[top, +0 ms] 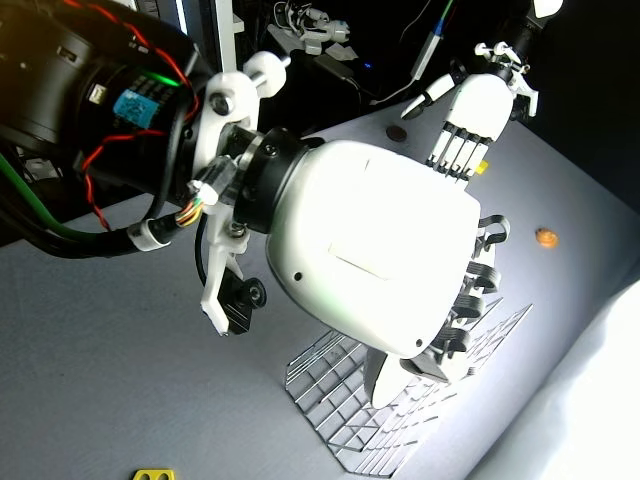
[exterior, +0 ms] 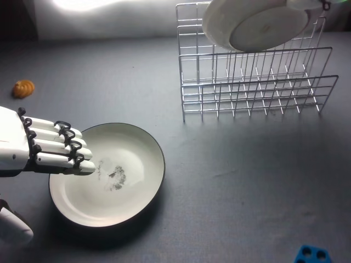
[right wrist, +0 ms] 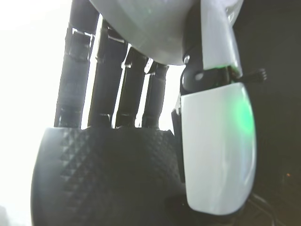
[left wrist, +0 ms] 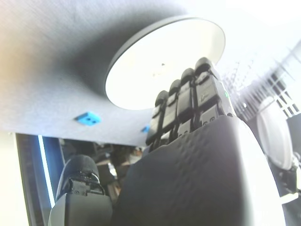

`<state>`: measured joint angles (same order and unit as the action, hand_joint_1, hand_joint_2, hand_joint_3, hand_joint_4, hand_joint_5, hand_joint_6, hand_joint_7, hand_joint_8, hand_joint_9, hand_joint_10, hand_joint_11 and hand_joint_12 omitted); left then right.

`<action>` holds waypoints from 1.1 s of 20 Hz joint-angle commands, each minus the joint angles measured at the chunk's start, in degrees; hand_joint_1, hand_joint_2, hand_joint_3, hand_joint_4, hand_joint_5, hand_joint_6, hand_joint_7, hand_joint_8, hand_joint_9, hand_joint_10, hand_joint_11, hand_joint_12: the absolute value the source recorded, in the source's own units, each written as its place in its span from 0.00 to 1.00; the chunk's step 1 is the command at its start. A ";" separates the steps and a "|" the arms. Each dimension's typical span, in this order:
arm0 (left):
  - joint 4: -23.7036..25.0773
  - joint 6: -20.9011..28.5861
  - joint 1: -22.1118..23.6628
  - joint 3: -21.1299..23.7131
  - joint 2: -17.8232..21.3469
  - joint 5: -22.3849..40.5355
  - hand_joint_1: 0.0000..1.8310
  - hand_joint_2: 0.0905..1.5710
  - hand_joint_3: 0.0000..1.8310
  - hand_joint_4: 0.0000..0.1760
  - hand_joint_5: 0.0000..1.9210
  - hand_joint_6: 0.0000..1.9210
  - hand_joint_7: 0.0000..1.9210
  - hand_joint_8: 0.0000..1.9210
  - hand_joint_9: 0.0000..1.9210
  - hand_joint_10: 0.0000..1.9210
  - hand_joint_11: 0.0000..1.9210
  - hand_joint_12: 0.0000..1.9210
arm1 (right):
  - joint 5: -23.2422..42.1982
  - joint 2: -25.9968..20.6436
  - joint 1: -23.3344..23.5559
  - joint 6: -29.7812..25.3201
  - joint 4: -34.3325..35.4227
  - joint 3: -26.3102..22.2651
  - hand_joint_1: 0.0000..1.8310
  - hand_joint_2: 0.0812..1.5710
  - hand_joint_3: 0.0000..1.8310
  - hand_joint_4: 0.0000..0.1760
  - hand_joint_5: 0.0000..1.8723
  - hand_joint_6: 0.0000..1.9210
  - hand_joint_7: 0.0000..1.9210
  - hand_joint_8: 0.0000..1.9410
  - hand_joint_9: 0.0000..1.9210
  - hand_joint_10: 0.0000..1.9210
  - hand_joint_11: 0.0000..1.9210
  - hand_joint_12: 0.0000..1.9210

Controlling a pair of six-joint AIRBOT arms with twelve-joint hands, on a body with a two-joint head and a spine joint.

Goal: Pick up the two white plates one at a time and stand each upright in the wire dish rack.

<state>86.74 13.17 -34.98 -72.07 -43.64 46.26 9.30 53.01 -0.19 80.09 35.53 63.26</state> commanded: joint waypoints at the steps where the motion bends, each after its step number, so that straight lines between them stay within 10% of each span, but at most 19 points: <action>1: -2.80 0.09 0.48 0.06 0.52 1.80 0.00 0.66 0.00 0.00 0.00 0.00 0.00 0.00 0.00 0.00 0.00 0.00 | 5.41 -0.20 1.20 -0.33 -0.39 0.54 0.67 0.69 0.00 0.15 0.52 0.53 0.54 0.46 0.65 0.00 0.44 0.44; 22: -2.45 0.67 0.43 -1.19 -0.13 1.80 0.00 0.65 0.00 0.00 0.00 0.00 0.00 0.00 0.00 0.00 0.00 0.00 | -5.07 1.94 3.78 -0.98 7.43 6.34 0.67 0.69 0.00 0.15 0.51 0.54 0.53 0.47 0.64 0.00 0.42 0.47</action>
<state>86.83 13.63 -35.00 -72.97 -43.83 46.26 -0.99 55.44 2.48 79.72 42.44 69.58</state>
